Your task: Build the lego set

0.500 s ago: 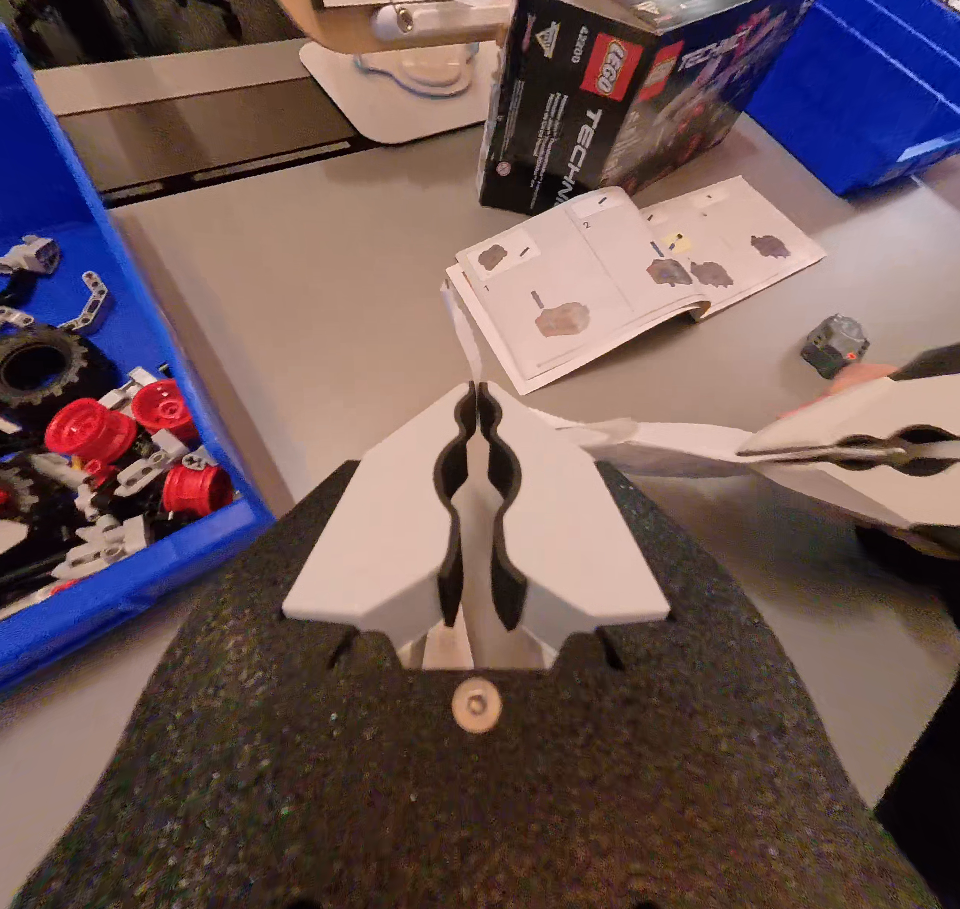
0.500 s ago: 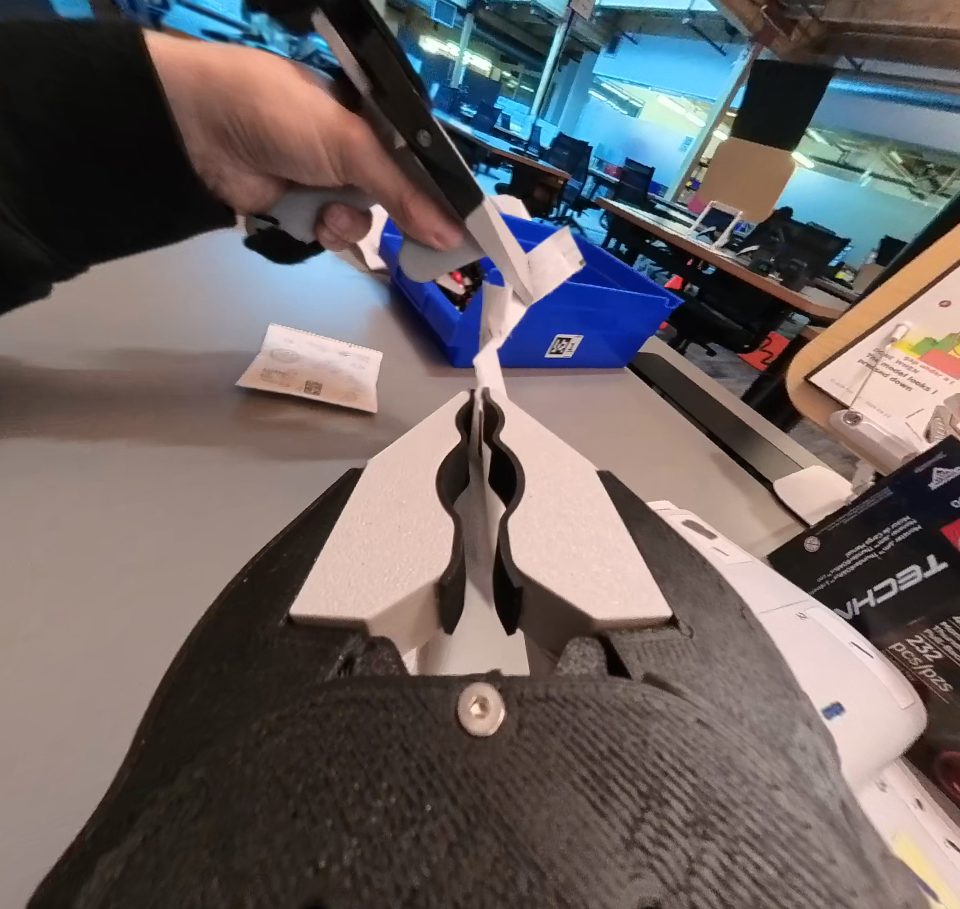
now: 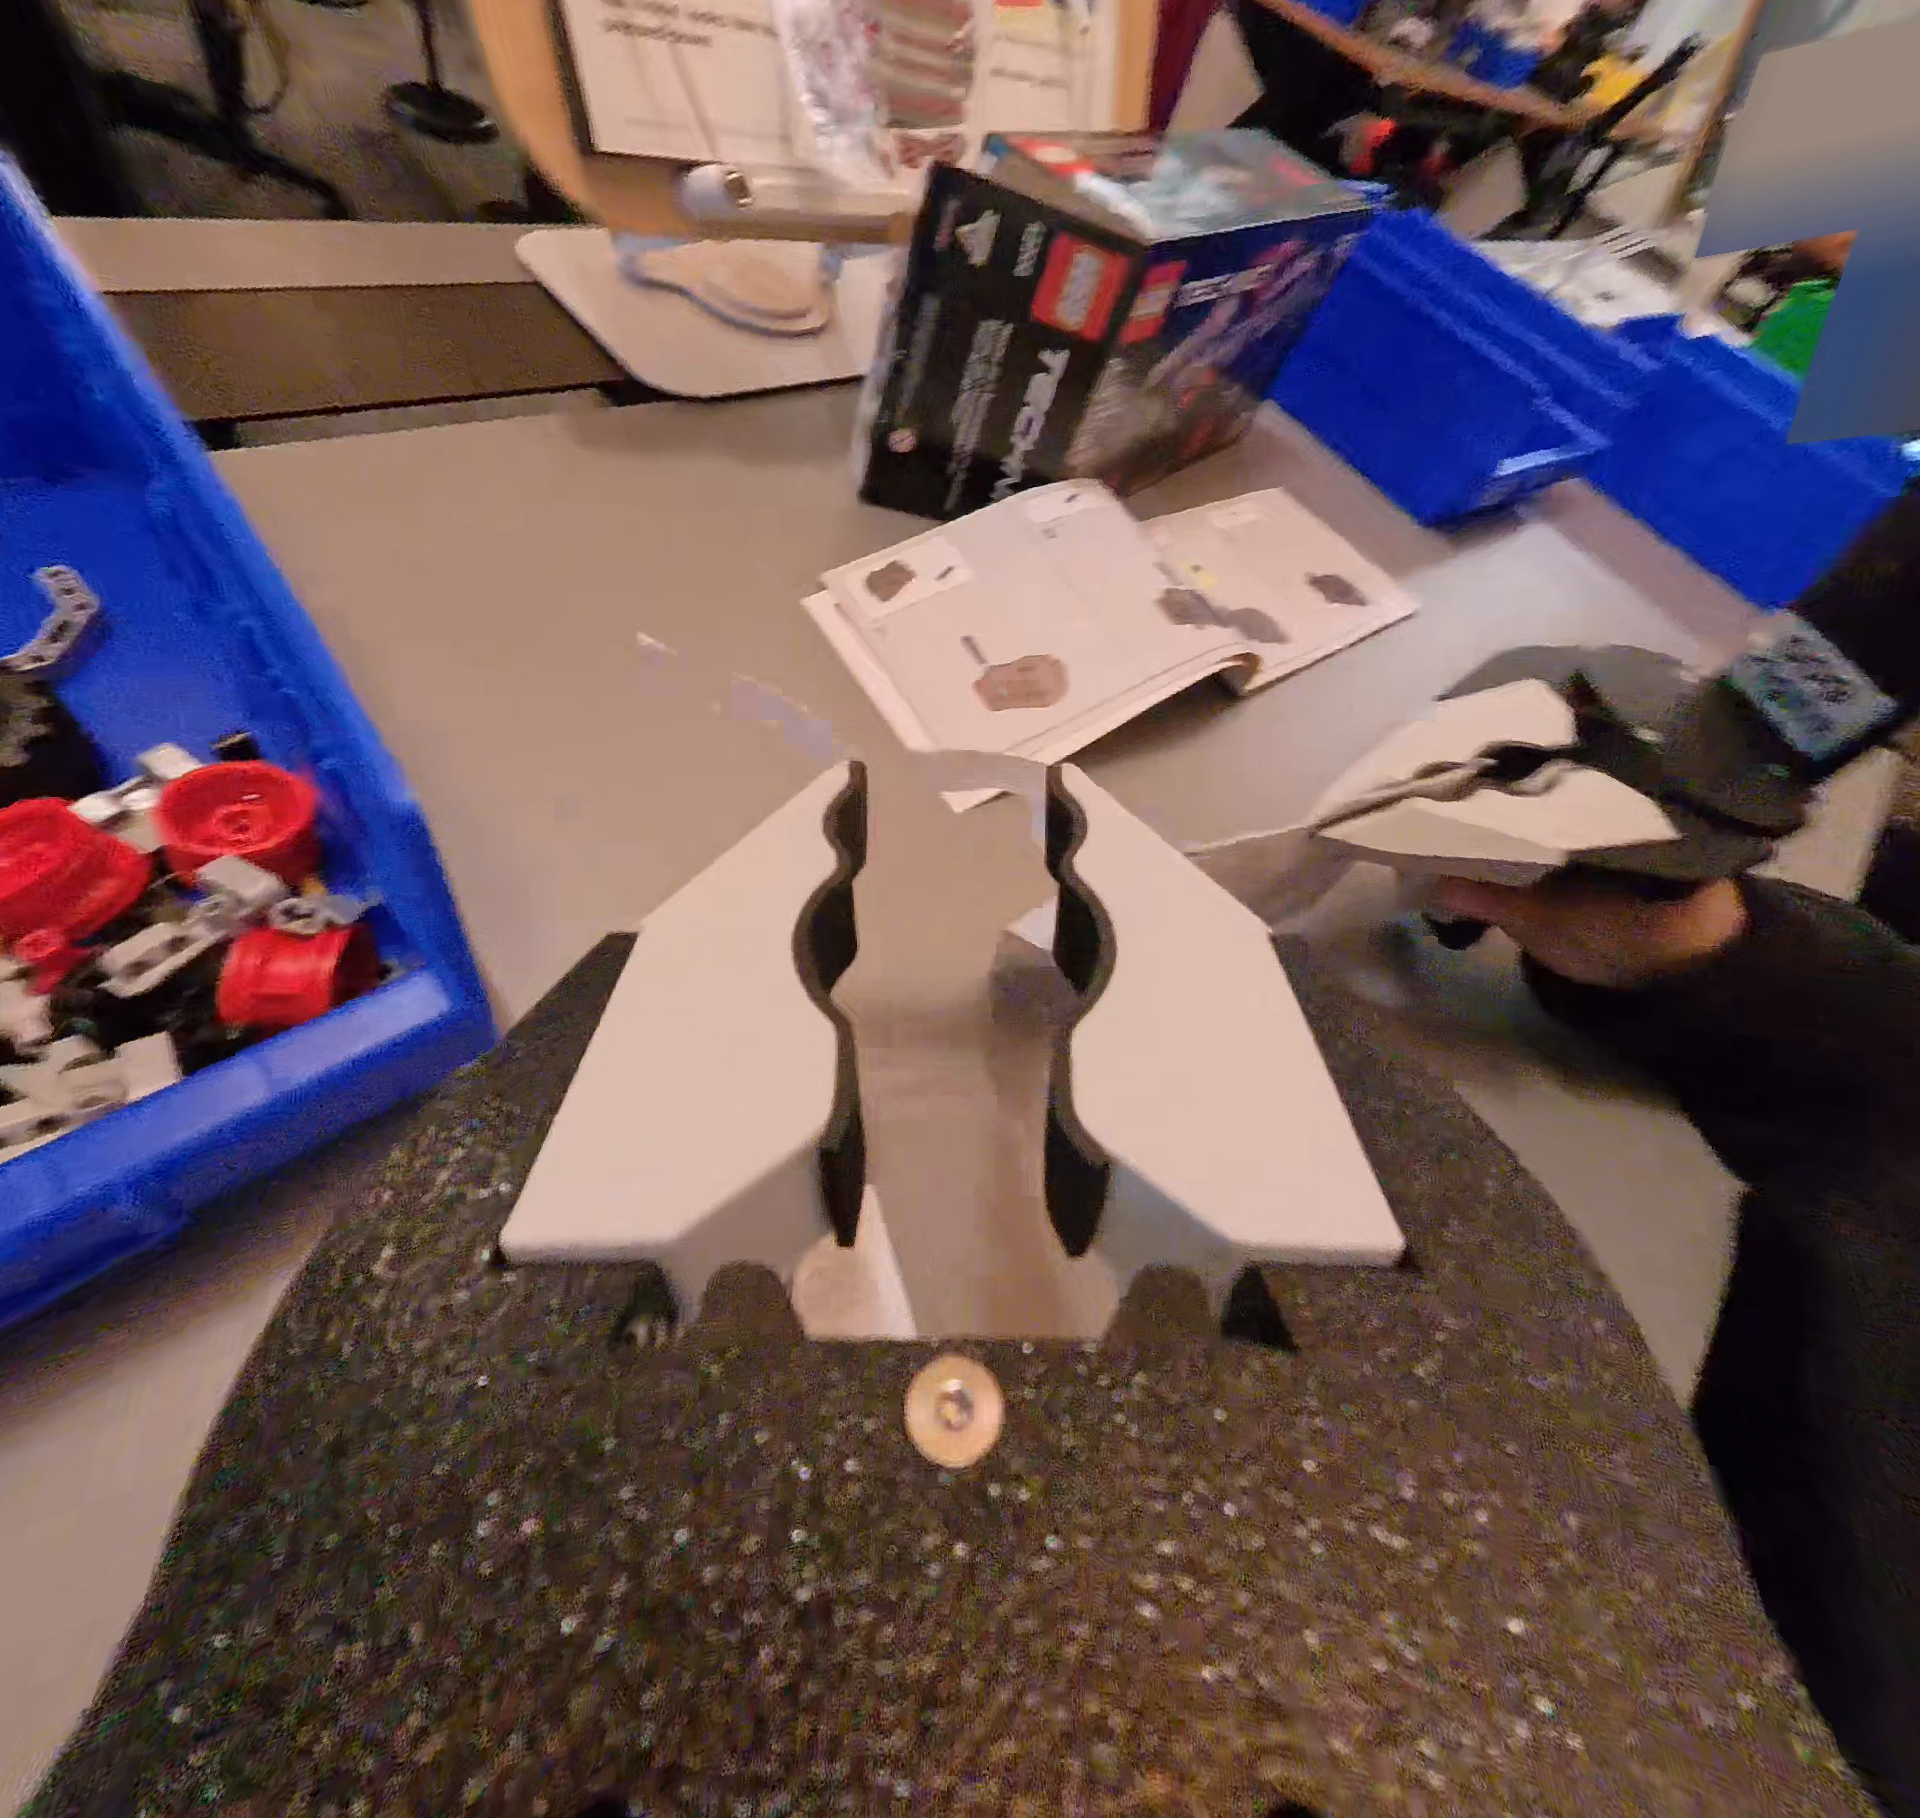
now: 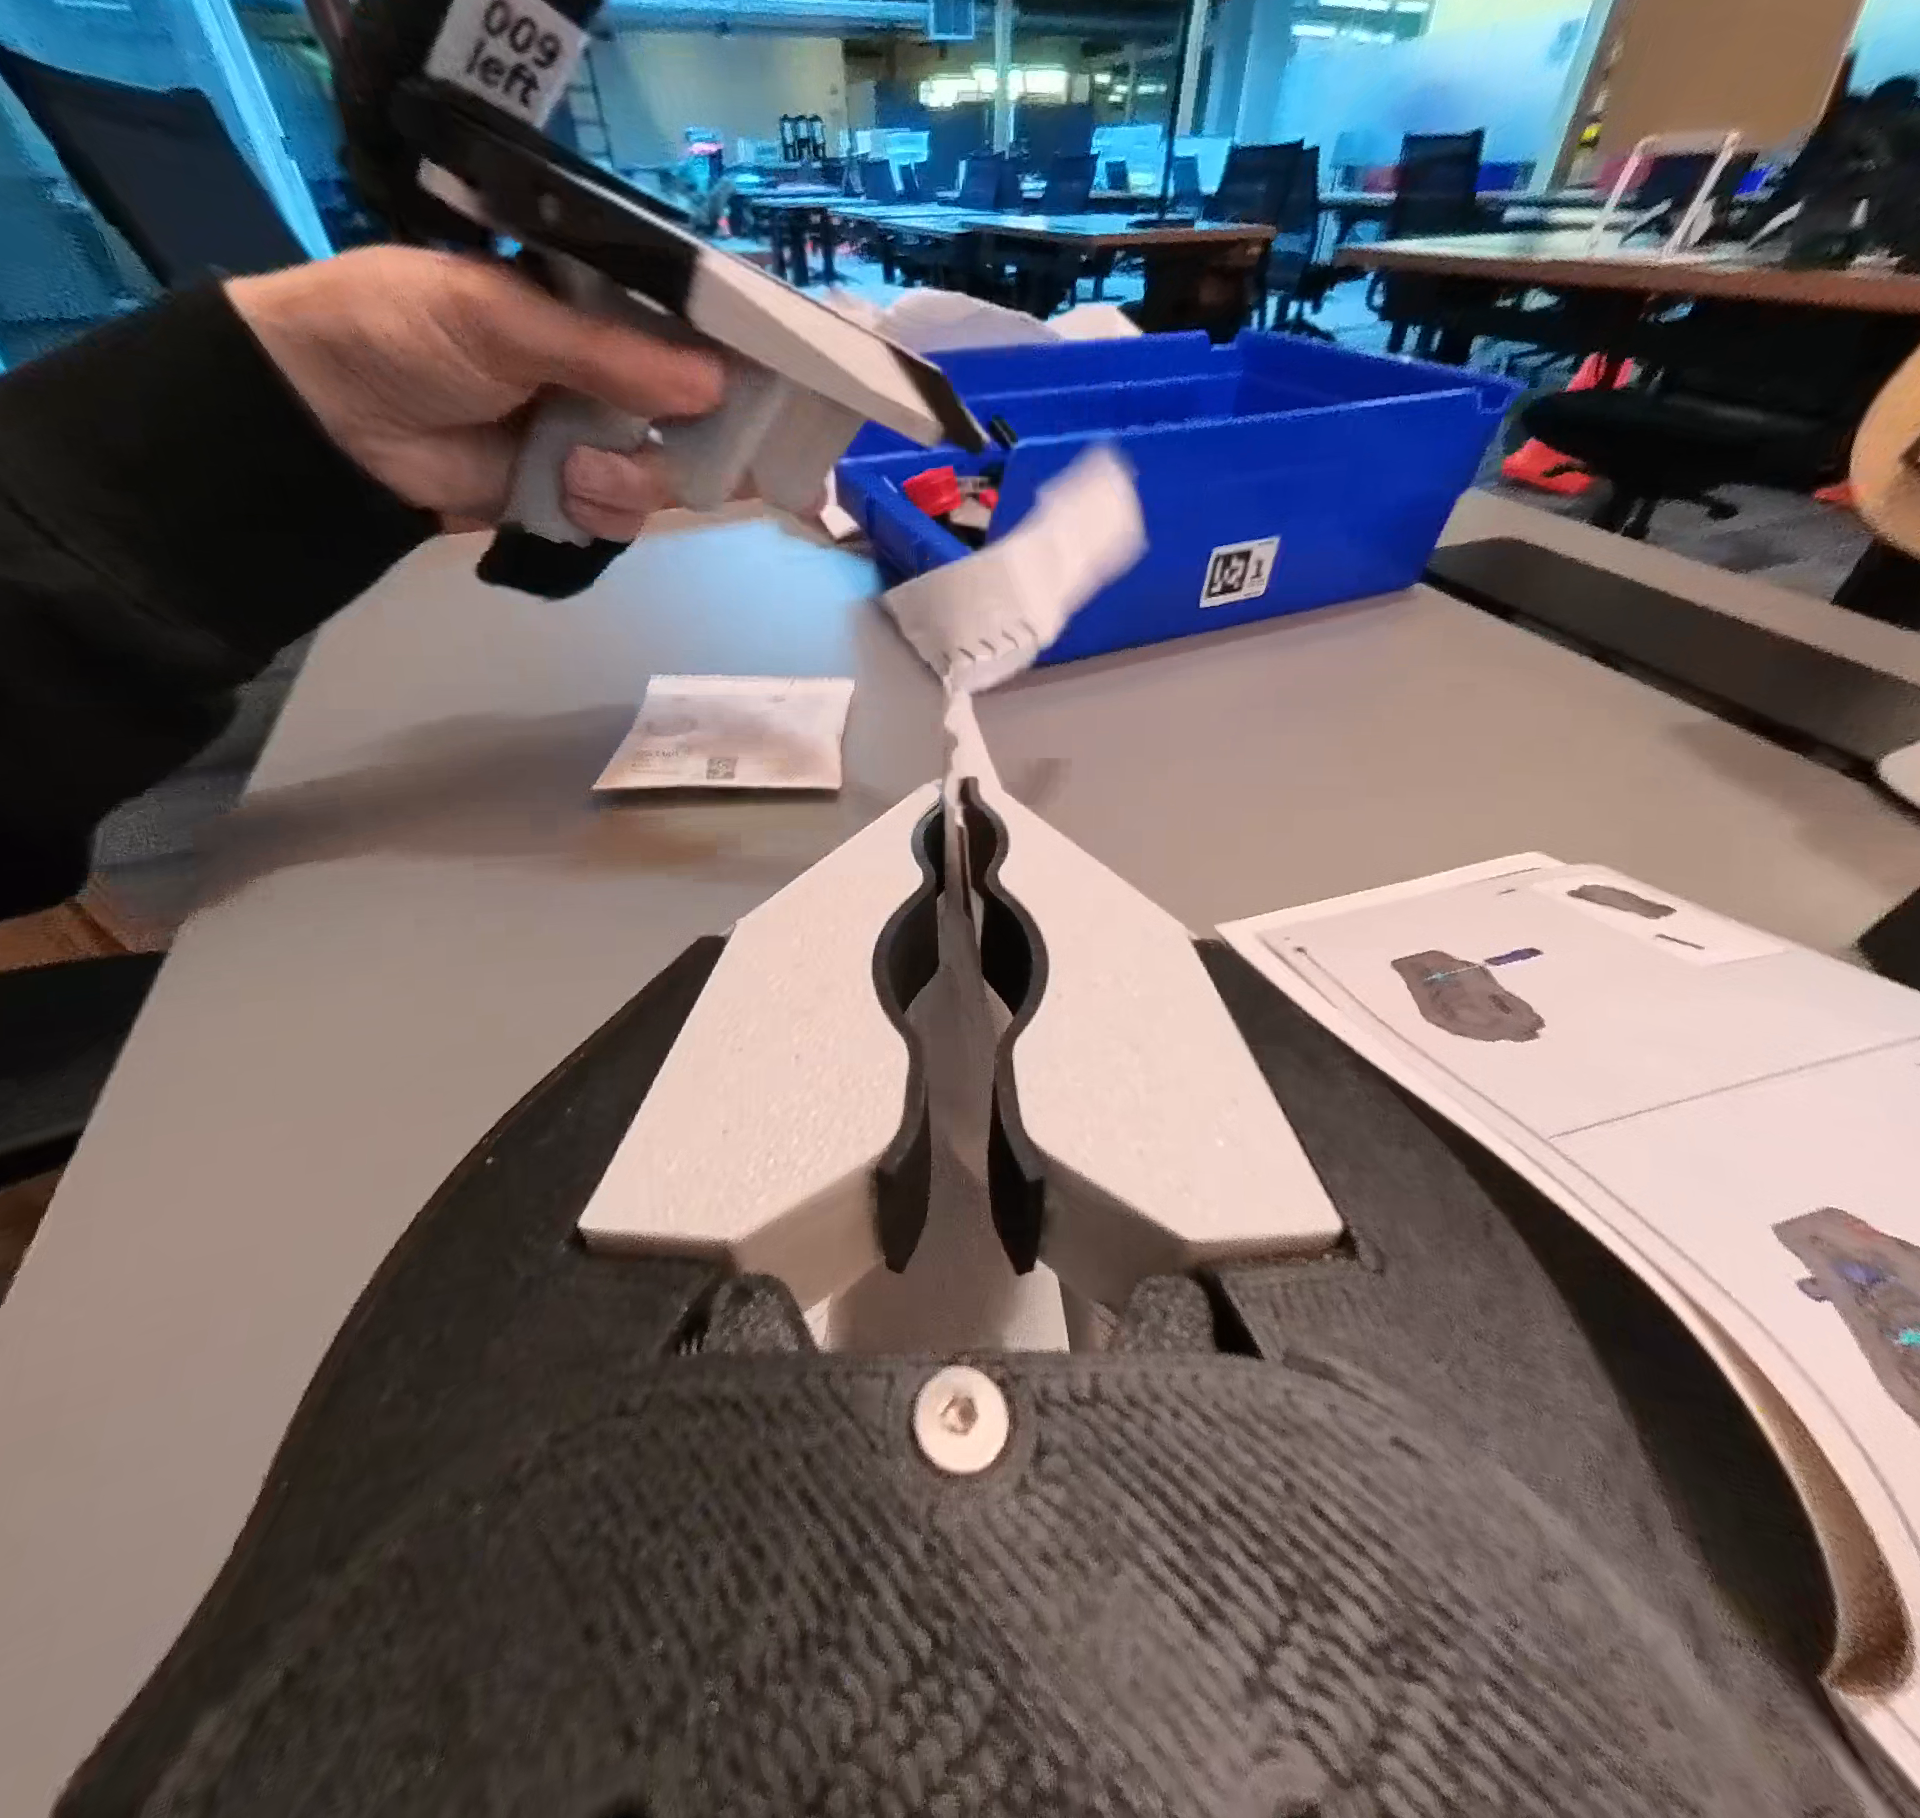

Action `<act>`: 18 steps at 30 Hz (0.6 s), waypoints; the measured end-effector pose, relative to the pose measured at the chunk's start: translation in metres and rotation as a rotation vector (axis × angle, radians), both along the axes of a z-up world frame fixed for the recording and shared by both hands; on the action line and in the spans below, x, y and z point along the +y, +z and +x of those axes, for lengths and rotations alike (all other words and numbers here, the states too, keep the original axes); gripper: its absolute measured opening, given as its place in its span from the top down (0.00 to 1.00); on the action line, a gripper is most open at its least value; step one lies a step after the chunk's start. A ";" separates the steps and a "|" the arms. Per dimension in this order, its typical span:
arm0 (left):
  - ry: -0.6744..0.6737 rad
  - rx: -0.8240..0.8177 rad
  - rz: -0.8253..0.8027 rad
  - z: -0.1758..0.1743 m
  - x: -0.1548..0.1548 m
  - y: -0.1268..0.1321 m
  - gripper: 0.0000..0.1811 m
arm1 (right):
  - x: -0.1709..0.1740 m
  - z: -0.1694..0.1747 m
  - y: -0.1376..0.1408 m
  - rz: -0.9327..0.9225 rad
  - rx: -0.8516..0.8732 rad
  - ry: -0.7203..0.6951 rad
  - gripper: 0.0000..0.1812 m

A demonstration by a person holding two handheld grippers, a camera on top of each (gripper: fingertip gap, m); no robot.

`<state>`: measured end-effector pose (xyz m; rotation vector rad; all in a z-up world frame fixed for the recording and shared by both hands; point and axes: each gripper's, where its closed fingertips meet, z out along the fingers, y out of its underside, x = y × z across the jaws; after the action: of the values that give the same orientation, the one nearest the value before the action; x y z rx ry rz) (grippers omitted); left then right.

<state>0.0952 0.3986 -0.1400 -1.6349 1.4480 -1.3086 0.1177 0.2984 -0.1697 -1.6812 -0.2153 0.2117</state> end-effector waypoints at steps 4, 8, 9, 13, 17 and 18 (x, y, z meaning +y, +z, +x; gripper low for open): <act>-0.184 0.005 0.060 -0.013 -0.034 -0.026 0.75 | -0.003 0.002 -0.002 -0.001 0.019 0.029 1.00; -0.283 0.136 0.256 -0.013 -0.040 -0.071 0.80 | -0.011 -0.002 0.003 0.015 0.081 0.115 1.00; -0.304 0.125 0.236 -0.011 -0.044 -0.072 0.82 | -0.014 -0.003 0.004 0.017 0.088 0.136 1.00; -0.393 -0.003 0.116 -0.004 -0.060 -0.056 0.97 | -0.019 -0.003 -0.005 -0.052 0.078 0.158 1.00; -0.458 0.012 0.127 -0.007 -0.069 -0.057 1.00 | -0.021 0.002 -0.012 -0.154 0.059 0.112 0.94; -0.476 0.012 0.170 -0.010 -0.072 -0.057 1.00 | -0.023 0.005 -0.014 -0.192 0.045 0.092 0.92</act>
<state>0.0855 0.3267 -0.1974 -1.2312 1.9783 -1.3730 0.1228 0.2753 -0.1841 -1.8566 -0.2455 0.3480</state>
